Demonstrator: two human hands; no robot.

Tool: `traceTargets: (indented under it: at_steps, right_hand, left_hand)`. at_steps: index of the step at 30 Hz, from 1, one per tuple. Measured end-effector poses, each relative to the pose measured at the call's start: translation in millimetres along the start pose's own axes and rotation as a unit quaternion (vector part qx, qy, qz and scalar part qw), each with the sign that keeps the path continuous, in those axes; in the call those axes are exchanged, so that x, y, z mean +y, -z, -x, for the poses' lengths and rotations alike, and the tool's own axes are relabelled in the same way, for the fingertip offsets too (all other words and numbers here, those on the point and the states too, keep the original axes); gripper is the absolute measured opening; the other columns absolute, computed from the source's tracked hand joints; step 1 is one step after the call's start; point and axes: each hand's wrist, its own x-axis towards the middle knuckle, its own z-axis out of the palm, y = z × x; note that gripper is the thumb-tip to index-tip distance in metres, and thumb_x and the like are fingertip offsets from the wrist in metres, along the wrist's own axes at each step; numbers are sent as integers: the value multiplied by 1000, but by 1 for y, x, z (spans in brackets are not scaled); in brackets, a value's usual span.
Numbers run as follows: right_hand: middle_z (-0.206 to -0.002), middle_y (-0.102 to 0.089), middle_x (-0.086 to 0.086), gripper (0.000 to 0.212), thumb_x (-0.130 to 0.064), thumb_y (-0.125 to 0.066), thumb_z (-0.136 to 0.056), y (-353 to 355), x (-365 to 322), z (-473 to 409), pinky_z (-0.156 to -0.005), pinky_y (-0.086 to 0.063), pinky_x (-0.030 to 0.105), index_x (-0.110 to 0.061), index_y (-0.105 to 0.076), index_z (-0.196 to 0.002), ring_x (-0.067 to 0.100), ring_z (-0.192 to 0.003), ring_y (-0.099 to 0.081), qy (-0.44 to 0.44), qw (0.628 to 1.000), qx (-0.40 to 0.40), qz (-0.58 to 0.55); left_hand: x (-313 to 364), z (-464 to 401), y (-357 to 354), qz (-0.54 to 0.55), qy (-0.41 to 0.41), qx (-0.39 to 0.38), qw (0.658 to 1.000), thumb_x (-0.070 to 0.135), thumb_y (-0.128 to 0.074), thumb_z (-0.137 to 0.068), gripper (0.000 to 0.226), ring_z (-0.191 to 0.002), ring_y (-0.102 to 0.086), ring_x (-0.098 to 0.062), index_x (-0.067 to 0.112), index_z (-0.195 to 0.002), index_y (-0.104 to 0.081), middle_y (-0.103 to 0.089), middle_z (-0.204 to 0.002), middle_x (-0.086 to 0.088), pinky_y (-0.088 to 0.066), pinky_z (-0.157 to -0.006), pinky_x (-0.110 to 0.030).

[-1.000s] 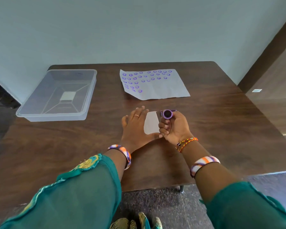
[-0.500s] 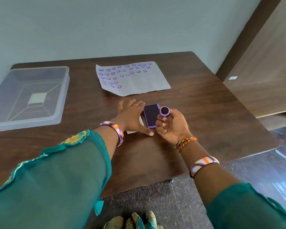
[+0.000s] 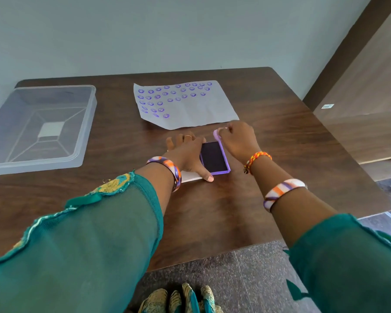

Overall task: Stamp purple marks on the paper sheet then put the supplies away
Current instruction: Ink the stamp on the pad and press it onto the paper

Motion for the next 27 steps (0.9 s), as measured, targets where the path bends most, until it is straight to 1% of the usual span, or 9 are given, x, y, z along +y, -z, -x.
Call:
traceTargets:
  at_steps: [2, 4, 9, 14, 18, 21, 23, 25, 27]
  right_hand:
    - [-90, -70, 12, 19, -15, -47, -88, 0, -8, -7, -66, -44, 27, -3, -62, -87, 29, -81, -60, 43, 998, 17, 49]
    - [-102, -70, 15, 23, -16, -44, -92, -7, -8, -9, -68, -41, 28, -3, -59, -103, 34, -91, -63, 68, 992, 19, 109]
    - [-112, -66, 17, 29, -25, -45, -95, -36, 16, 0, -68, -44, 33, -6, -49, -116, 35, -101, -64, 98, 948, -67, 296]
    - [-113, -66, 16, 31, -28, -43, -96, -32, 14, -1, -66, -43, 31, -6, -48, -118, 34, -102, -65, 135, 933, -62, 327]
    - [-116, -65, 17, 31, -26, -43, -96, -26, 6, -2, -72, -45, 34, -4, -50, -118, 35, -105, -63, 116, 933, -105, 325]
    - [-117, -64, 19, 25, -18, -46, -94, -22, 2, -7, -85, -49, 39, -4, -56, -113, 36, -108, -60, 40, 970, -75, 226]
    - [-112, -63, 19, 20, -12, -45, -92, -22, -1, -16, -88, -47, 38, -10, -64, -86, 36, -105, -58, -2, 993, -63, 104]
    - [-82, -61, 14, 38, -10, -42, -91, -23, -8, -30, -65, -43, 31, -17, -51, -54, 30, -74, -55, -58, 995, -53, -66]
    - [-60, -48, 6, 43, -15, -40, -93, -27, -19, -45, -47, -30, 23, -14, -46, -50, 18, -51, -40, -139, 954, -29, -263]
  left_hand:
    - [-1, -1, 0, 8, 5, 1, 1000, 57, -81, -52, 99, -132, -26, -31, 28, -134, -35, -37, -137, -9, -19, -106, -51]
    - [-3, -2, -2, 28, 12, -5, 1000, 56, -81, -51, 100, -133, -24, -32, 30, -134, -33, -36, -137, -9, -16, -110, -54]
    - [-4, -4, -3, 68, 25, -14, 997, 50, -84, -50, 96, -132, -22, -30, 36, -131, -34, -36, -133, -6, -11, -114, -56]
    - [-3, 3, -2, 58, 26, -11, 998, 52, -82, -53, 99, -134, -20, -30, 37, -135, -30, -35, -136, -7, -10, -114, -56]
    - [-1, 7, 2, 22, 13, -8, 1000, 58, -77, -59, 103, -140, -12, -30, 35, -143, -22, -25, -148, -10, -8, -116, -55]
    - [-3, 2, 16, 75, 19, 21, 997, 56, -74, -66, 99, -145, -8, -29, 32, -146, -20, -14, -156, -7, -13, -116, -51]
    - [-12, -5, 29, 92, 27, 95, 991, 55, -71, -70, 92, -144, -14, -29, 27, -145, -27, -18, -156, -6, -20, -114, -48]
    - [-29, -15, 42, 96, 33, 172, 980, 48, -68, -77, 81, -141, -24, -29, 17, -143, -34, -29, -153, -9, -26, -114, -45]
    - [-49, -24, 53, 124, 43, 213, 968, 38, -67, -81, 72, -138, -30, -29, 10, -141, -38, -37, -149, -12, -29, -113, -40]
